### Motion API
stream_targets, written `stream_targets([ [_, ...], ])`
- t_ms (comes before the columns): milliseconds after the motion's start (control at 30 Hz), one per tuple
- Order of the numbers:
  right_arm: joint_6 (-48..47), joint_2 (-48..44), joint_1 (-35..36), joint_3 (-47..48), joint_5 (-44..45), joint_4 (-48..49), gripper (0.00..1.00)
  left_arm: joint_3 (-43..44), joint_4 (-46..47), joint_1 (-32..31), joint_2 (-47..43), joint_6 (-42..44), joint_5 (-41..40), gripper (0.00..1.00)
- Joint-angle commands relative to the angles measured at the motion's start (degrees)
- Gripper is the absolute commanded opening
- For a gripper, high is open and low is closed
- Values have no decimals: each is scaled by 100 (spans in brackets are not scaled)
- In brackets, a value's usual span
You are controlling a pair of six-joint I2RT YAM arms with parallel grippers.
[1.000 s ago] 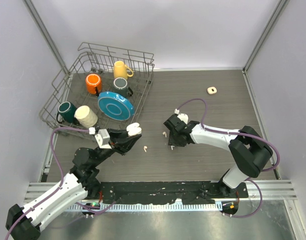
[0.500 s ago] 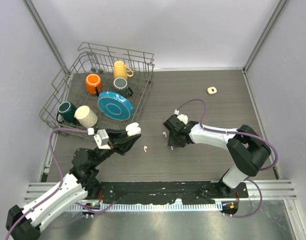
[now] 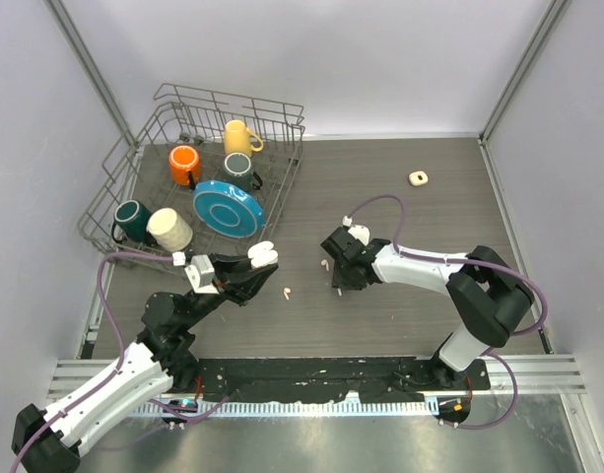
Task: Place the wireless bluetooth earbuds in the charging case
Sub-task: Pick up the earbud from the center of the board.
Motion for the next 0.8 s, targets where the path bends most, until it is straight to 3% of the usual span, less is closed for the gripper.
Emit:
stream_targets([
  [0,-149,100,30,182,158,-15,33,49,331,-14,-46,48,-85,0],
  [767,-843,408,56,419,289,-287,41,23,340,-23,-46,22,-94,0],
])
